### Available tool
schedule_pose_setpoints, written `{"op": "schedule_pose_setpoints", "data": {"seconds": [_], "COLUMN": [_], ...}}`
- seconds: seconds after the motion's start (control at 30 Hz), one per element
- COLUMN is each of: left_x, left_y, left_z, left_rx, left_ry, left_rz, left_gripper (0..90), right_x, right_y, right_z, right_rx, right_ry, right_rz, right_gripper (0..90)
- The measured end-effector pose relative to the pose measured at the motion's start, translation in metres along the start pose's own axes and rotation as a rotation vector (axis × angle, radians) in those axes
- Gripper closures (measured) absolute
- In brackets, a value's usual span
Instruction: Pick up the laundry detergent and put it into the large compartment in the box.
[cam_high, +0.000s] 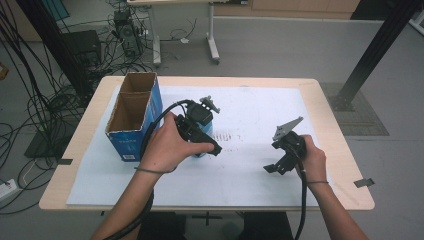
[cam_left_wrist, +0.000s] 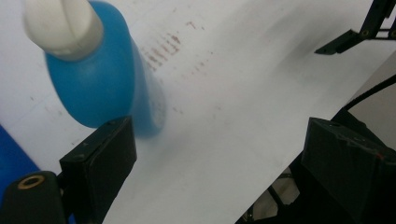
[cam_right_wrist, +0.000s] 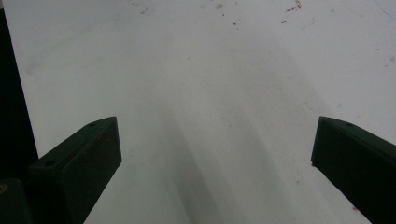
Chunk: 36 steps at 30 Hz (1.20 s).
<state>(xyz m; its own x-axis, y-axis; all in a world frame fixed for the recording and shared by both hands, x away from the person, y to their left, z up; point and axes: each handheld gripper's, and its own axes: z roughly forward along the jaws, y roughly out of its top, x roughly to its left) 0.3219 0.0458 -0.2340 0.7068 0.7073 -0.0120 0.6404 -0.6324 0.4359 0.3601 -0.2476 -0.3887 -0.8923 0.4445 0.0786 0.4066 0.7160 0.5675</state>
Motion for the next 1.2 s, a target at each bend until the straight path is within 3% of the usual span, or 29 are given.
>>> {"op": "schedule_pose_setpoints", "data": {"seconds": [0.6,1.2], "left_x": [0.017,0.038], "left_y": [0.035,0.057], "left_z": [-0.045,-0.041], "left_rx": [-0.047,-0.047], "left_ry": [0.054,0.083], "left_rz": [-0.002,-0.012], "left_gripper": [10.4,10.5], "right_x": [-0.001,-0.005], "right_y": [0.003,0.002], "right_z": [-0.004,-0.003], "right_rx": [-0.003,-0.003], "right_ry": [-0.009,-0.009], "right_rz": [-0.004,0.002], "right_gripper": [1.4,1.4]}}
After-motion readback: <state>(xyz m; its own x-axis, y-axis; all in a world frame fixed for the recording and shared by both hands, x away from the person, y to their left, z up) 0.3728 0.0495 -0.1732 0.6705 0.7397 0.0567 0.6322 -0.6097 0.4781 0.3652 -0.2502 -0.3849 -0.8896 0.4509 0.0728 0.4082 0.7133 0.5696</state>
